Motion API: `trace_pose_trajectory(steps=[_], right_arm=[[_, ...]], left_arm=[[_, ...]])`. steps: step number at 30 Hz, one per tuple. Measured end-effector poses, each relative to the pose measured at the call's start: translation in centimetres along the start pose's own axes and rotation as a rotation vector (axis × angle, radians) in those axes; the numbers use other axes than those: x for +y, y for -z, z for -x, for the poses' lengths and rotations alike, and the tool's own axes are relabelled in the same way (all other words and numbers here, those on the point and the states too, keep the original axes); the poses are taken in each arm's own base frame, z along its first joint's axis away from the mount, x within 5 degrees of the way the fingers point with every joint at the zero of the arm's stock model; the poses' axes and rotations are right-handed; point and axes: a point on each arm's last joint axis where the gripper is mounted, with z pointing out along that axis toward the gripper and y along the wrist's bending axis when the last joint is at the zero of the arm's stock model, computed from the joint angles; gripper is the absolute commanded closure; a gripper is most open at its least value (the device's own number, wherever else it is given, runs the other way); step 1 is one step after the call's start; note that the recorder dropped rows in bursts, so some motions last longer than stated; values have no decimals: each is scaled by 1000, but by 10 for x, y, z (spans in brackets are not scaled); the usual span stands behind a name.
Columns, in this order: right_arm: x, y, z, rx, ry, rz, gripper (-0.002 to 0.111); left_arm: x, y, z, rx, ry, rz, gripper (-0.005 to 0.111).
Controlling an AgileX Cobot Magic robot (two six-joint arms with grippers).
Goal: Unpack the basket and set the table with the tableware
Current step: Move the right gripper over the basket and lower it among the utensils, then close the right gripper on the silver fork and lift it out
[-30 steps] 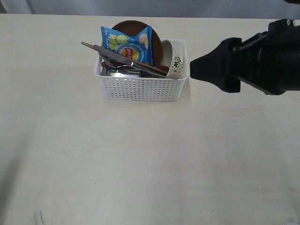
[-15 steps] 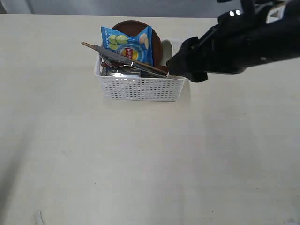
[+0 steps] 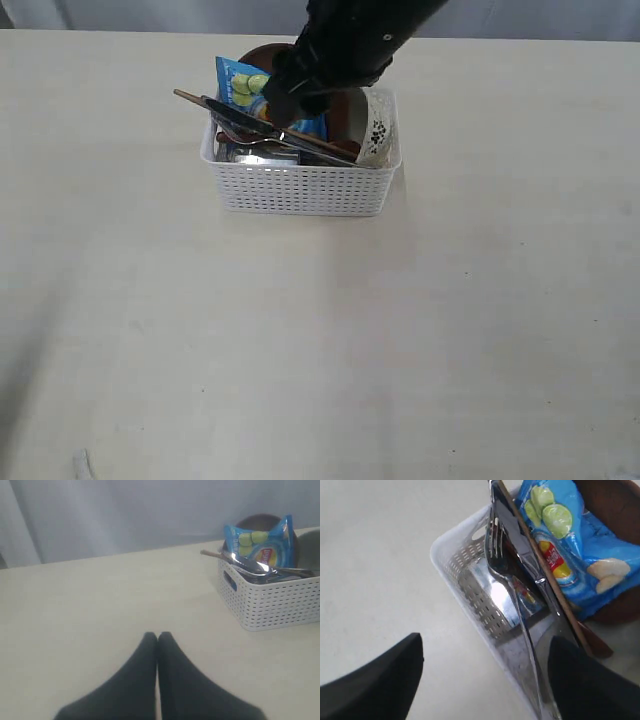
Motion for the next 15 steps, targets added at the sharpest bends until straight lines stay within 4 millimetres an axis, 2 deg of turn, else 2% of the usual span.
trace_pose_trajectory(steps=[3,8,15], right_arm=[[7,-26,12,80,109,-21,41],[5,-48,26,115,152,-56,41],[-6,-72,18,201,168,-122,41]], left_arm=[[0,0,0,0,0,0,107],[0,0,0,0,0,0,107],[0,0,0,0,0,0,107]])
